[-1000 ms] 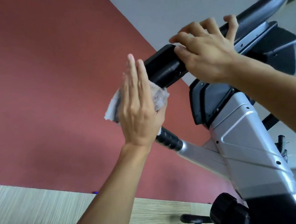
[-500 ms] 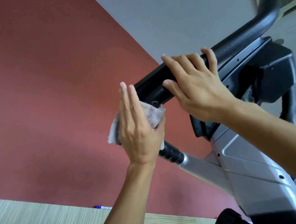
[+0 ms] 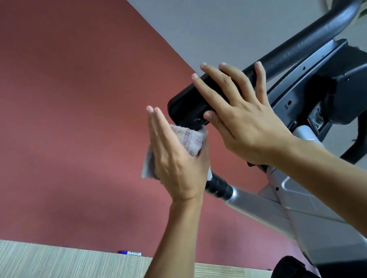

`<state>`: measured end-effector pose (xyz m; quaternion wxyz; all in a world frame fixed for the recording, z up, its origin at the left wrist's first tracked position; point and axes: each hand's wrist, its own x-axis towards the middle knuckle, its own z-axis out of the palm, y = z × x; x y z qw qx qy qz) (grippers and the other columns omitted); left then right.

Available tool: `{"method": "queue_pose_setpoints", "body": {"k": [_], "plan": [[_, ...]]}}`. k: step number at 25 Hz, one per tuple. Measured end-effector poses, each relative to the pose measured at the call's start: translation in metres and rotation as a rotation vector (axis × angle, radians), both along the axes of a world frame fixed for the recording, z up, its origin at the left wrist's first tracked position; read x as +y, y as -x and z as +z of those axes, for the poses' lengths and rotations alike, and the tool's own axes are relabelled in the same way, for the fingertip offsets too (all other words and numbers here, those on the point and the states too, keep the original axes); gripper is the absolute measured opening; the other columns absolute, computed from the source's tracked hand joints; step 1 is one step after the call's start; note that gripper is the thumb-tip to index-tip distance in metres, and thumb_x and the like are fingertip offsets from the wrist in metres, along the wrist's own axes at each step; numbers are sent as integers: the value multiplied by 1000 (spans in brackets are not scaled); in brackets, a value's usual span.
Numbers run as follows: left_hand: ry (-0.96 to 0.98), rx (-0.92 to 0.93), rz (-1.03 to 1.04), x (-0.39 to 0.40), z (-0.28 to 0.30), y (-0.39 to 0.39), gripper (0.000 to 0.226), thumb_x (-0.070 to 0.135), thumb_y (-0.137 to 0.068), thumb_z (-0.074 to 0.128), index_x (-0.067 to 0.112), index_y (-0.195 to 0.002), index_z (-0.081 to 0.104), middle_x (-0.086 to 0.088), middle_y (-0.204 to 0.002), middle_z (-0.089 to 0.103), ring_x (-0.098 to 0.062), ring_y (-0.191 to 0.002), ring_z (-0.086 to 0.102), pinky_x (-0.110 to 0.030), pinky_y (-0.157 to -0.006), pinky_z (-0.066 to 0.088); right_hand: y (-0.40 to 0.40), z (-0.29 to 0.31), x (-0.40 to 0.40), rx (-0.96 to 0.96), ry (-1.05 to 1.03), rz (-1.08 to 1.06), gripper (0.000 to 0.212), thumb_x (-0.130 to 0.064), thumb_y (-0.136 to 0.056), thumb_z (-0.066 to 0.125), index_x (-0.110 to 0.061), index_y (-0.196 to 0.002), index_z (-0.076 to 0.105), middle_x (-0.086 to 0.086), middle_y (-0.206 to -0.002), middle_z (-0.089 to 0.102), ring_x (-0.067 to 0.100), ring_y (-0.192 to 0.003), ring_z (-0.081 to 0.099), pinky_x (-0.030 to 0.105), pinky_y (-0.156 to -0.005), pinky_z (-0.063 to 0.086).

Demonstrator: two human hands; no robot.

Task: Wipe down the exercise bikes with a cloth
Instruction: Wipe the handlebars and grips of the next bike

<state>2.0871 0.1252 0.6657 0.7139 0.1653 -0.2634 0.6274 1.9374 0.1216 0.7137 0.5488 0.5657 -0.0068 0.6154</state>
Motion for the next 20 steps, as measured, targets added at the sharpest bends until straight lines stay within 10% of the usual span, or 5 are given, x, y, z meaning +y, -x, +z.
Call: {"method": "queue_pose_setpoints", "body": {"k": [6,12,20], "plan": [[-14,-64,245,16,11,-1,77,34,-93,72,-9,-149,40,-24,-158,38,-31,-146,42,-38,-118,39,-5,0,2,-13,-31,-1,58,-39,-106,21,-28,-162,16,2,-167,16,28,-154,12,59,-119,-14],[-32,24,-300,-17,-10,4,96,41,-83,84,-1,-153,35,-17,-155,45,-29,-142,47,-44,-111,44,-4,-1,3,-5,-60,-2,58,-39,-105,21,-32,-162,14,3,-168,13,29,-154,8,59,-117,-17],[-394,77,-98,33,-42,14,98,55,-87,70,9,-160,24,-13,-159,41,-25,-145,42,-31,-114,39,9,-5,14,141,-183,1,60,-30,-106,30,-29,-163,9,10,-170,-8,29,-155,-13,51,-112,-31]]}}
